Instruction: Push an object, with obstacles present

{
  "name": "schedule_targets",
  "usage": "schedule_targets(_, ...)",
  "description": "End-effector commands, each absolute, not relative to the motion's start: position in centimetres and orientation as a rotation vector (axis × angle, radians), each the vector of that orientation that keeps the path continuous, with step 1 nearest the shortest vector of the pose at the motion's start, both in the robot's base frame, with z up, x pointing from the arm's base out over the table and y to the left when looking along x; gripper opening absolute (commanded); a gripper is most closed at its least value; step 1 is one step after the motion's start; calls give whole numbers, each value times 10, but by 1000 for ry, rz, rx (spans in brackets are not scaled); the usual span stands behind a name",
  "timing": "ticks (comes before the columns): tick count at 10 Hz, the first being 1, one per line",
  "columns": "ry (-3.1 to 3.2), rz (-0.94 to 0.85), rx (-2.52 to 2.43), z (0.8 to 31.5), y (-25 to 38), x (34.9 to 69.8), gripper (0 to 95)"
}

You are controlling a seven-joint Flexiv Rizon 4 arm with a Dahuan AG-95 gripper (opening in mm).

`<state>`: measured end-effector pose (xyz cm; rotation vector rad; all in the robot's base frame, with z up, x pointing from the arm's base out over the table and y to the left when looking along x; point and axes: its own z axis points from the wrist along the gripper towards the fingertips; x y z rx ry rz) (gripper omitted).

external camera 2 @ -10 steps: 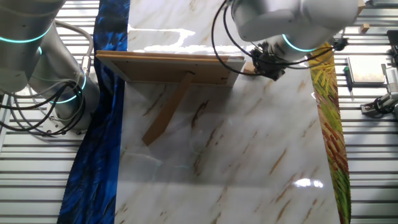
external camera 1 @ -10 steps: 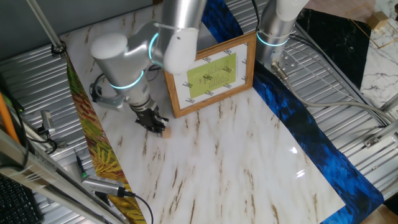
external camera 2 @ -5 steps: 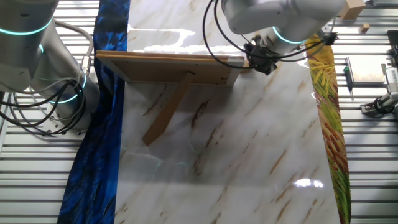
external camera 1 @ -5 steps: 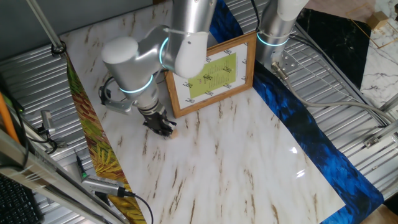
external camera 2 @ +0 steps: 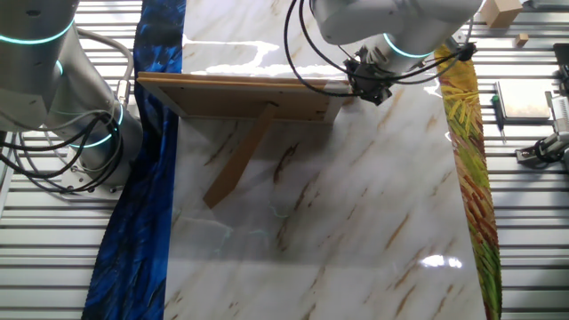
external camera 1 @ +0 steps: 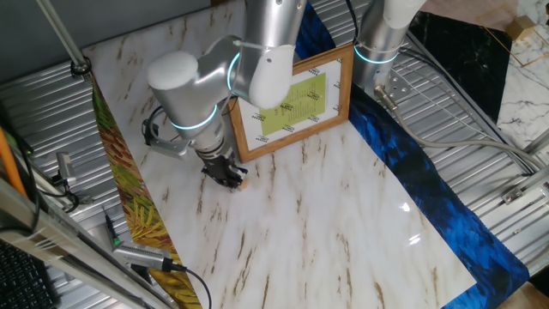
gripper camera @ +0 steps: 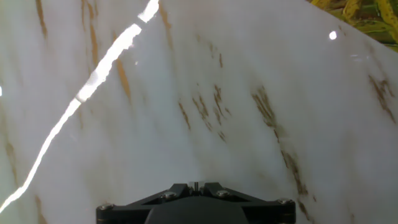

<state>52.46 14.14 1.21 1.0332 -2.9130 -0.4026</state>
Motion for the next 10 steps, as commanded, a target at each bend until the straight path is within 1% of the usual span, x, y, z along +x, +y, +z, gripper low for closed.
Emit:
schedule_targets(1,-2903,-401,1056,17,137,527,0)
schedule_targets(3,-2895,-397,1078,22,131,530,0)
schedule_targets(5,-2877,-400,1120,29,111,543,0)
schedule_targets(10,-2798,-408,1317,29,111,543,0)
